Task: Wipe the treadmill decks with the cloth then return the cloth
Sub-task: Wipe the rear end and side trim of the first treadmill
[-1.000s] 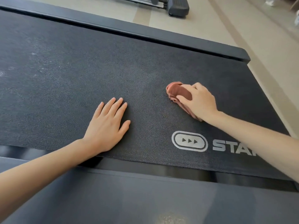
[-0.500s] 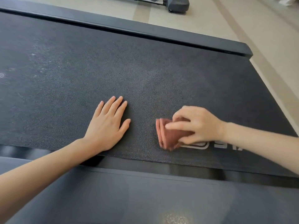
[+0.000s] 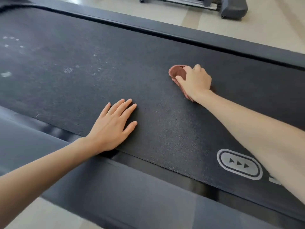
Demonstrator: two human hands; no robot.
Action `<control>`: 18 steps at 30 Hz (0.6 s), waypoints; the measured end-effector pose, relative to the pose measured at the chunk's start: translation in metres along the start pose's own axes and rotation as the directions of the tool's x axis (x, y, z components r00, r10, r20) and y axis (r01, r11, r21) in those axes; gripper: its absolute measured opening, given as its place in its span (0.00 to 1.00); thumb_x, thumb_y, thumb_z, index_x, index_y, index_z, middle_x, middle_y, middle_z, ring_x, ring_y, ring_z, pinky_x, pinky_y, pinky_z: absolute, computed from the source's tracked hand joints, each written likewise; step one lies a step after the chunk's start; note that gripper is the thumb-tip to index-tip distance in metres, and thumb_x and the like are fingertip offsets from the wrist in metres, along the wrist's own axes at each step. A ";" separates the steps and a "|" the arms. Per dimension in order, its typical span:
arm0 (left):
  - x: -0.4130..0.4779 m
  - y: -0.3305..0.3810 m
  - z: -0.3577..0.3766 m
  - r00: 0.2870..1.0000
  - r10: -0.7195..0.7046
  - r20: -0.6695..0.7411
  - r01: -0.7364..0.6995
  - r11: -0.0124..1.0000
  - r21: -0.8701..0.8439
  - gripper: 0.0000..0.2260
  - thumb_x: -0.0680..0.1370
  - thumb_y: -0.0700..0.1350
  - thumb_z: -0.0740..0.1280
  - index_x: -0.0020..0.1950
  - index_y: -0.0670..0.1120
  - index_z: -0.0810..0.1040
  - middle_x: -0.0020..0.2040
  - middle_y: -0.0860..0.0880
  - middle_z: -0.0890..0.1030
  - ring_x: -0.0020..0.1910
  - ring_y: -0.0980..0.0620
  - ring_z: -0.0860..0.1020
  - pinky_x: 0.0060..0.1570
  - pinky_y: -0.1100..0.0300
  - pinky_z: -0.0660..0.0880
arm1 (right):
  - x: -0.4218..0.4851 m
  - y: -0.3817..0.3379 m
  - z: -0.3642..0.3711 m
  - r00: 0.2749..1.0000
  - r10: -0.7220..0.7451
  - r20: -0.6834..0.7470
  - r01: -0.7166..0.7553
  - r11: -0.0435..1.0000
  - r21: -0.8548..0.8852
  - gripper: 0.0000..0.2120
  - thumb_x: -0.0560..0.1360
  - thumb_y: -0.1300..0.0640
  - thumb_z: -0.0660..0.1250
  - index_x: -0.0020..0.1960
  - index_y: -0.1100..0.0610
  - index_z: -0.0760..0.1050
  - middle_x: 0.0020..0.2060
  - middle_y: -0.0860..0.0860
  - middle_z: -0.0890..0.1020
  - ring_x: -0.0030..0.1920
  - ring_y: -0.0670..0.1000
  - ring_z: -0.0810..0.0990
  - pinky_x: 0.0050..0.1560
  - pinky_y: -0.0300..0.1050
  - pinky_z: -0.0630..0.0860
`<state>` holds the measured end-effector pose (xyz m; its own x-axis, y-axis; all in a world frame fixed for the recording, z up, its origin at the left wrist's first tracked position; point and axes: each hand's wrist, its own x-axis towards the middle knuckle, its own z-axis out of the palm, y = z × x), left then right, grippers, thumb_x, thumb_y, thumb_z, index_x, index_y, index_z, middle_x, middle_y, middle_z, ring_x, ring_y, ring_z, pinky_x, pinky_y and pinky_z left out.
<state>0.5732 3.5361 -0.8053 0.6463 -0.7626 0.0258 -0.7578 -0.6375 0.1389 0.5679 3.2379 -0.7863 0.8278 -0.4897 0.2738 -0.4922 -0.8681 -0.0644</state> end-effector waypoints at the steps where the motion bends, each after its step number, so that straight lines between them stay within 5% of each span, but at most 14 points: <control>1: -0.005 -0.012 -0.002 0.999 -0.043 -0.007 0.043 0.999 -0.003 0.30 0.77 0.61 0.44 0.76 0.51 0.55 0.77 0.52 0.54 0.76 0.53 0.49 0.74 0.51 0.45 | -0.007 -0.019 0.000 0.996 -0.085 -0.008 0.085 0.996 0.032 0.22 0.78 0.42 0.58 0.65 0.55 0.71 0.55 0.58 0.74 0.56 0.59 0.73 0.49 0.51 0.72; 3: -0.015 -0.031 -0.005 0.995 -0.100 -0.016 0.100 0.995 -0.011 0.28 0.79 0.62 0.45 0.76 0.50 0.56 0.77 0.51 0.55 0.76 0.52 0.50 0.74 0.52 0.46 | -0.031 -0.048 0.000 0.947 -0.316 -0.050 0.320 0.943 0.090 0.22 0.76 0.41 0.60 0.64 0.52 0.72 0.52 0.56 0.75 0.53 0.57 0.74 0.48 0.49 0.72; 6: -0.020 -0.041 -0.007 0.991 -0.130 -0.012 0.130 0.991 -0.022 0.27 0.79 0.58 0.49 0.76 0.49 0.57 0.77 0.50 0.56 0.76 0.52 0.51 0.74 0.53 0.46 | -0.078 -0.055 -0.012 0.746 -0.652 -0.133 0.665 0.719 0.204 0.21 0.74 0.41 0.63 0.61 0.53 0.76 0.47 0.55 0.77 0.46 0.55 0.76 0.43 0.45 0.72; 9: -0.020 -0.038 -0.006 0.991 -0.131 -0.030 0.131 0.991 -0.014 0.25 0.81 0.57 0.50 0.76 0.48 0.57 0.77 0.49 0.56 0.76 0.50 0.51 0.74 0.52 0.46 | -0.094 -0.022 -0.019 0.575 -0.806 -0.141 0.814 0.544 0.205 0.22 0.73 0.41 0.61 0.60 0.53 0.78 0.46 0.54 0.79 0.43 0.54 0.77 0.41 0.45 0.75; 11: -0.020 -0.036 -0.006 0.990 -0.137 -0.022 0.137 0.990 -0.014 0.28 0.78 0.58 0.47 0.76 0.48 0.57 0.77 0.49 0.56 0.76 0.51 0.51 0.74 0.52 0.46 | -0.080 0.001 -0.017 0.613 -0.779 -0.132 0.789 0.591 0.168 0.21 0.72 0.41 0.63 0.59 0.50 0.78 0.47 0.53 0.79 0.44 0.55 0.78 0.42 0.46 0.76; 15: -0.019 -0.038 -0.003 0.990 -0.140 -0.017 0.140 0.990 0.002 0.30 0.76 0.59 0.46 0.76 0.48 0.56 0.77 0.49 0.56 0.76 0.51 0.51 0.74 0.52 0.46 | -0.017 0.019 -0.006 0.901 -0.425 -0.082 0.433 0.894 0.115 0.21 0.73 0.41 0.65 0.63 0.49 0.74 0.50 0.56 0.77 0.53 0.59 0.76 0.47 0.50 0.74; 18: -0.019 -0.039 -0.001 0.990 -0.139 -0.021 0.140 0.990 0.022 0.31 0.76 0.60 0.44 0.76 0.48 0.57 0.77 0.50 0.56 0.76 0.50 0.51 0.74 0.51 0.47 | 0.003 -0.008 0.003 0.971 -0.238 -0.019 0.239 0.970 0.046 0.22 0.76 0.40 0.61 0.64 0.51 0.72 0.53 0.59 0.75 0.56 0.60 0.74 0.49 0.52 0.73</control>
<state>0.5907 3.5758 -0.8100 0.7474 -0.6639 0.0268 -0.6618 -0.7402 0.1189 0.5755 3.2429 -0.7876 0.9158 -0.2674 0.2996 -0.2675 -0.9627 -0.0413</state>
